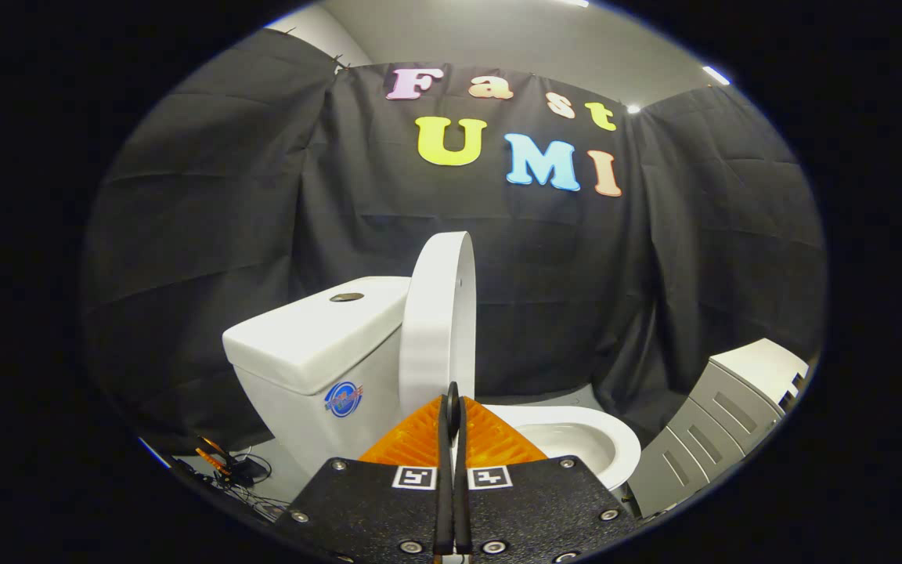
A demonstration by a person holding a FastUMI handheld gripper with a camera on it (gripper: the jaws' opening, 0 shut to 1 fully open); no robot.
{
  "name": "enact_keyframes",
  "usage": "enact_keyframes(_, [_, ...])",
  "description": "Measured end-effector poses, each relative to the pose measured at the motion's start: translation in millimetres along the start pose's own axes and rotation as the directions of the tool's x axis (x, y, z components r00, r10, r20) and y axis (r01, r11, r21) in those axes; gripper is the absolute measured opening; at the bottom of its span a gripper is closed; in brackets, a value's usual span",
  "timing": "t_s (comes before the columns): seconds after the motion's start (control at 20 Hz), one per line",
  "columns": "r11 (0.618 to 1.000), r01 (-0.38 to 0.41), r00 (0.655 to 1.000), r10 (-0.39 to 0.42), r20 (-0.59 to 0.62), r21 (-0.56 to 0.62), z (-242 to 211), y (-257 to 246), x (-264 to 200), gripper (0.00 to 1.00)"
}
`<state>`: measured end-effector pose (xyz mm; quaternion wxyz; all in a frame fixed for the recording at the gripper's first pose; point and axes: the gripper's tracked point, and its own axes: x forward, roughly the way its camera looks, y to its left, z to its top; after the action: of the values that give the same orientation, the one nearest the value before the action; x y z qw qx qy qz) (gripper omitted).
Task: Open the toilet lid.
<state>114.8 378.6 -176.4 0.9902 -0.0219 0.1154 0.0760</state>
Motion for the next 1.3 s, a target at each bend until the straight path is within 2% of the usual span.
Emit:
enact_keyframes(0.25, [0.993, -0.062, 0.998, 0.061, -0.012, -0.102, 1, 34, 6, 0.0])
enact_keyframes(0.5, [0.983, -0.085, 0.996, 0.084, -0.012, -0.162, -1, 42, 5, 0.01])
enact_keyframes(0.8, [0.991, -0.135, 0.991, 0.135, -0.008, -0.024, -2, 40, 7, 0.0])
enact_keyframes(0.95, [0.993, -0.115, 0.993, 0.115, -0.026, 0.033, -3, 38, 7, 0.04])
enact_keyframes(1.1, [0.993, -0.118, 0.991, 0.119, -0.054, 0.012, -1, 48, 7, 0.08])
enact_keyframes(1.2, [0.986, -0.164, 0.984, 0.16, -0.083, -0.038, 2, 52, 9, 0.12])
enact_keyframes(1.3, [0.98, -0.2, 0.975, 0.197, -0.104, -0.016, -3, 54, 7, 0.17])
